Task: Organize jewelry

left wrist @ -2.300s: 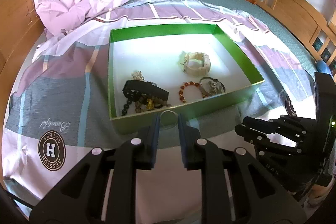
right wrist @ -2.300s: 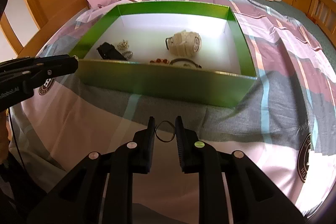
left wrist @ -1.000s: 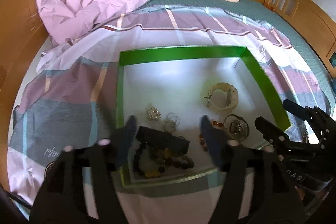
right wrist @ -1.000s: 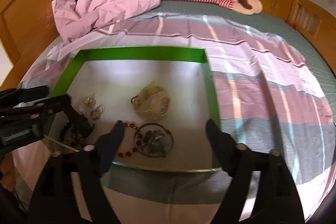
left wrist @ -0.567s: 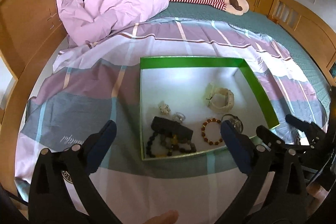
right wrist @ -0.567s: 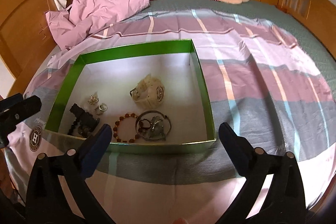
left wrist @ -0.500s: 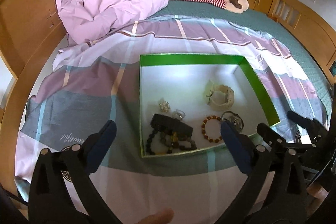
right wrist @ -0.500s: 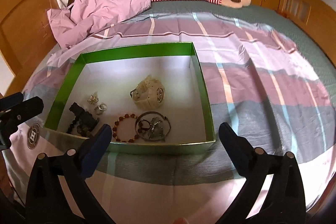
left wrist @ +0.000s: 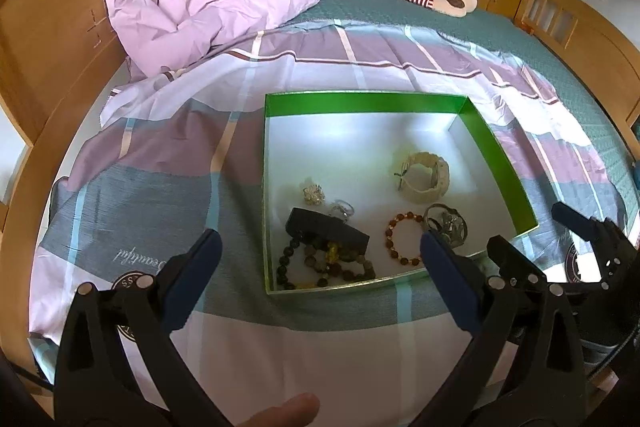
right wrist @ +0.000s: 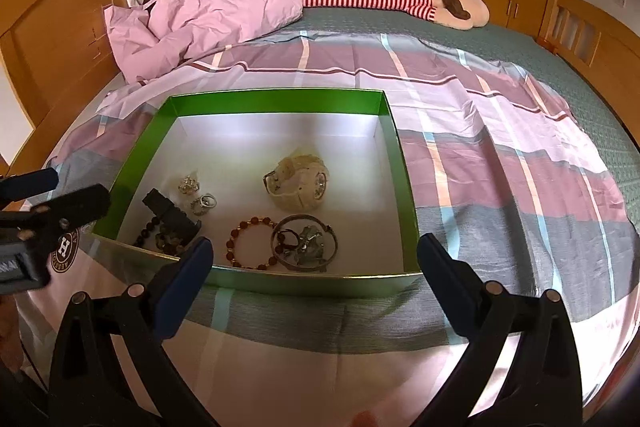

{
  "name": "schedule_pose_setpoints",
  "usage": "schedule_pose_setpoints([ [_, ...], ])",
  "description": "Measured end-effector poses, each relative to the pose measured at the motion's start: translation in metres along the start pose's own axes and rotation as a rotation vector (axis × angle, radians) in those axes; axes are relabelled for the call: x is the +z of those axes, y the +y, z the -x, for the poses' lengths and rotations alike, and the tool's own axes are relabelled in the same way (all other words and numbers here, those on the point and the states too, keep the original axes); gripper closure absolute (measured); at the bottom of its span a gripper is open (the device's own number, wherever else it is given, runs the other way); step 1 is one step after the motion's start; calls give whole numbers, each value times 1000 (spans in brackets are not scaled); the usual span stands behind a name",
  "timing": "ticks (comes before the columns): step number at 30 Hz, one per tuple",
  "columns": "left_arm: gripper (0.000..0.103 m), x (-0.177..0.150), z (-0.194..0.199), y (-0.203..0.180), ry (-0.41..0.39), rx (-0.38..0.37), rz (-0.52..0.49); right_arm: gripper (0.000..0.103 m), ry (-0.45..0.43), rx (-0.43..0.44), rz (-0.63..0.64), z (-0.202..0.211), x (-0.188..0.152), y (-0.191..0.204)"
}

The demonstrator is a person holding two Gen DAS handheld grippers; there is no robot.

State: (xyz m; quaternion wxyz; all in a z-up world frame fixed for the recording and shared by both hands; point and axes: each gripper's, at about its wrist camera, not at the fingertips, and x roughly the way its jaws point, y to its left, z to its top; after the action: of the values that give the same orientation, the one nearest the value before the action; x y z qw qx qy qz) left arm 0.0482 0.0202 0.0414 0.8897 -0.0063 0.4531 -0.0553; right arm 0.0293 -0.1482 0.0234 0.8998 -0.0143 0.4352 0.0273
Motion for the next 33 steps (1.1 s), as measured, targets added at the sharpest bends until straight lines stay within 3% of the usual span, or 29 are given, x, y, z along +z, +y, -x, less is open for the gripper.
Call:
schedule_pose_setpoints([
  [33, 4, -3, -10, -7, 37, 14, -15, 4, 21, -60, 23, -6, 4, 8],
])
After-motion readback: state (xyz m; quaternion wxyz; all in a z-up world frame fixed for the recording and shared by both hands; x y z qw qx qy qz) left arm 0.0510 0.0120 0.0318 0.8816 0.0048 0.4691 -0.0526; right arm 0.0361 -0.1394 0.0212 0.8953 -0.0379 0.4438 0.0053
